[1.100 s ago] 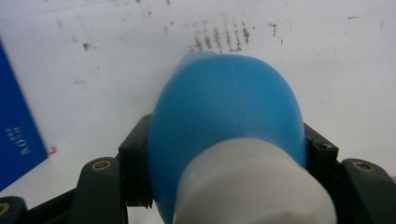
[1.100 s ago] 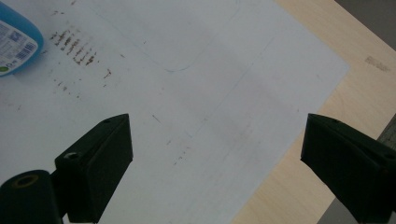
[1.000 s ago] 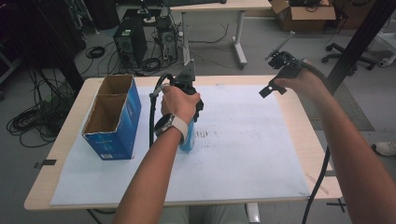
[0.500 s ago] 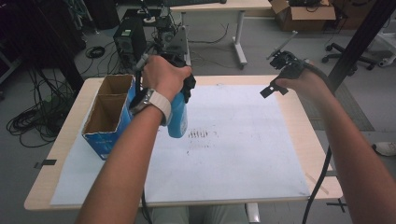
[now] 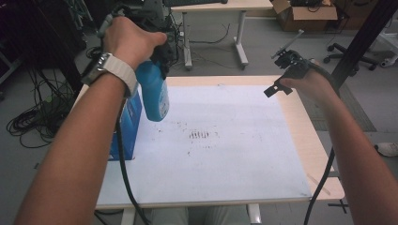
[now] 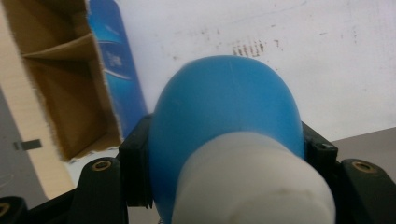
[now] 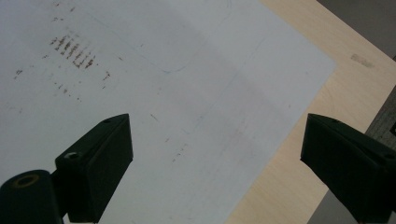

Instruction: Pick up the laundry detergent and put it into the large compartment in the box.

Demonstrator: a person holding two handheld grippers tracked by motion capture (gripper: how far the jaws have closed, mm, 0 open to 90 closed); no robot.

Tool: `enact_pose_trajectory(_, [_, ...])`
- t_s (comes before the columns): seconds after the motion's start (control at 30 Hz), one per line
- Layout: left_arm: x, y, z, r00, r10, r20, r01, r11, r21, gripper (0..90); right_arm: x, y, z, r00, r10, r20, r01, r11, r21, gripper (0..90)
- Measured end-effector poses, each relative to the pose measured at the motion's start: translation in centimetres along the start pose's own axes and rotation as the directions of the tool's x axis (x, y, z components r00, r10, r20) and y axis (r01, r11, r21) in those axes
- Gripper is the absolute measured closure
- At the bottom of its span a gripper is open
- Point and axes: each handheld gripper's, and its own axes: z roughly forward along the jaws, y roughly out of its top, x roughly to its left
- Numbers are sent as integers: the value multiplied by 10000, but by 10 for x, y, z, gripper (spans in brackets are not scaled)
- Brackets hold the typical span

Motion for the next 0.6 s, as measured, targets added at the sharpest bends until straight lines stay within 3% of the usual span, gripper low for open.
enact_pose_trajectory(0.17, [26, -3, -16, 9996, -267, -81, 264, 9992, -295, 376, -2, -2, -1, 9999, 97, 99, -97, 10000, -9, 92])
enact_pose_trajectory(0.2, [26, -3, -16, 9996, -267, -81, 264, 9992, -295, 376, -2, -2, -1, 9999, 113, 113, -113, 9999, -28, 91])
enact_pose_trajectory(0.37, [58, -10, -24, 9954, -665, -690, 613, 9954, -739, 376, -3, -1, 0, 9997, 168, 160, -168, 9999, 37, 92])
enact_pose_trajectory(0.4, [58, -10, -24, 9954, -665, -690, 613, 9954, -739, 376, -3, -1, 0, 9997, 168, 160, -168, 9999, 37, 92])
enact_pose_trajectory(0.6, [89, -17, -19, 9849, -1006, -1406, 857, 9905, -1078, 376, 1, 2, 3, 9998, 132, 179, -135, 9998, 126, 91])
